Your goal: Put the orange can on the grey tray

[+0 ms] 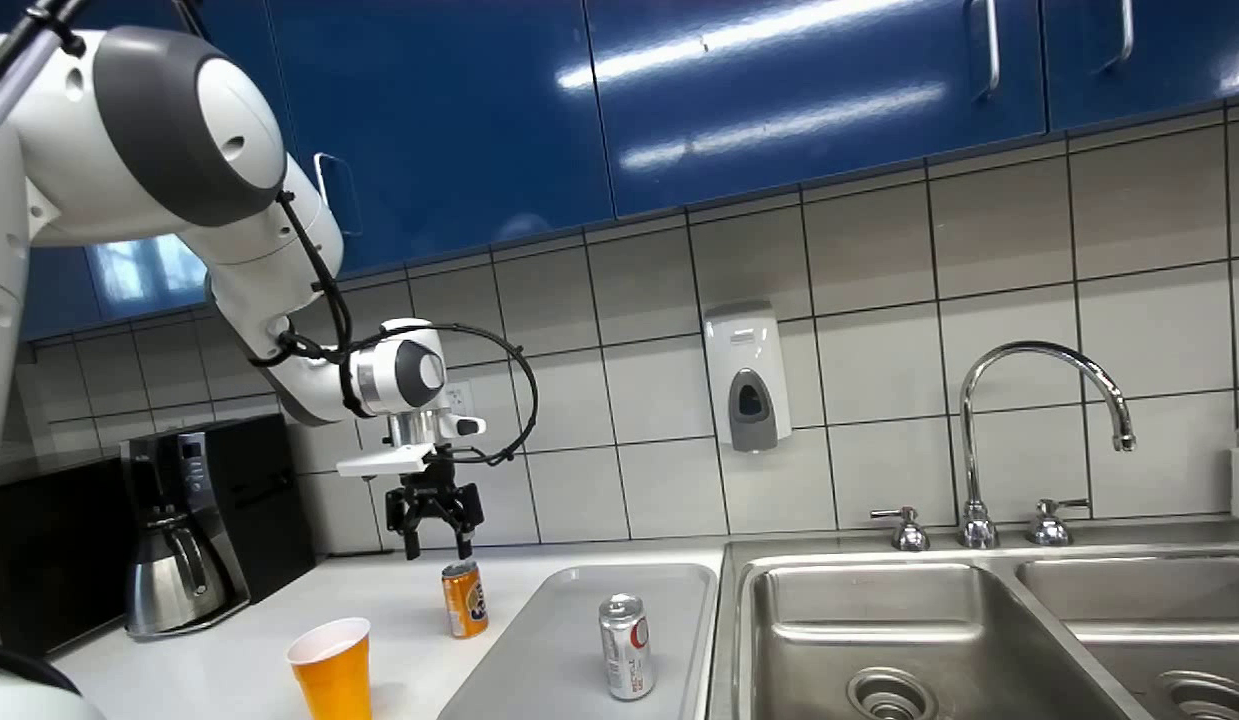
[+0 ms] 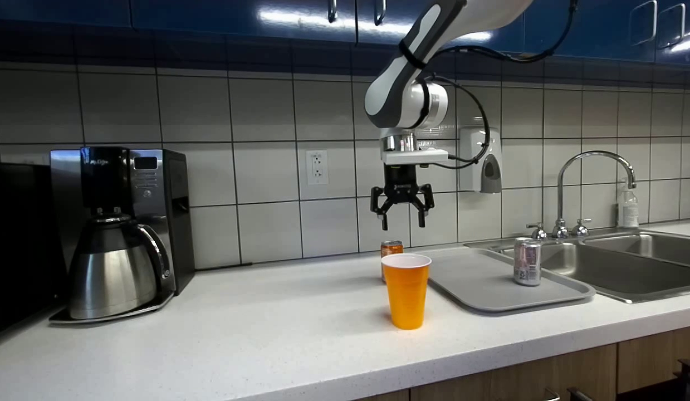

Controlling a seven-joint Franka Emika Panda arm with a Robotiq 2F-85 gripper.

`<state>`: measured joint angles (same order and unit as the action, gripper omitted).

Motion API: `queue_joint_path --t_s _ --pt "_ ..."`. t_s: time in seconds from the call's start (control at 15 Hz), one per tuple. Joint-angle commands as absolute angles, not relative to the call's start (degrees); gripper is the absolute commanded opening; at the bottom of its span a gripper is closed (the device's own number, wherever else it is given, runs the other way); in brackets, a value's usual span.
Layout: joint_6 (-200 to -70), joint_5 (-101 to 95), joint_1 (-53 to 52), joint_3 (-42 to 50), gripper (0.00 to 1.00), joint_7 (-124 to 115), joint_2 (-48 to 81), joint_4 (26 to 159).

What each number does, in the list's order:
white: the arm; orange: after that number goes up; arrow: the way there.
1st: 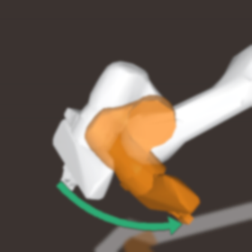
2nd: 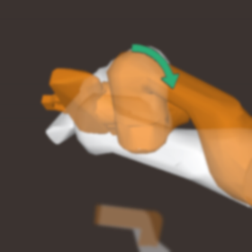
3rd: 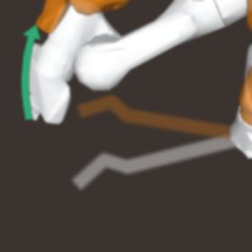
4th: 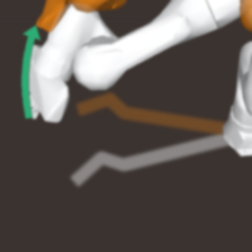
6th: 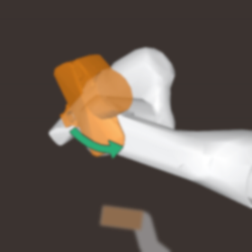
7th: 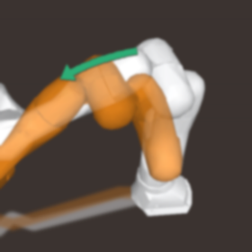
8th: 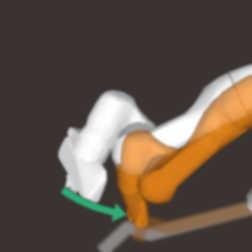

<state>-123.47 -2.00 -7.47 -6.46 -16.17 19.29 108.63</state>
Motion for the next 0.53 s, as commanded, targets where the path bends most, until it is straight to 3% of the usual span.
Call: queue_joint_path --t_s 0.0,0.47 --pt "-119.2 -3.1 -8.3 -5.3 1.00 -13.3 23.1 102.4" --pt "-118.2 -3.0 -8.5 -5.0 1.00 -10.3 28.5 96.5"
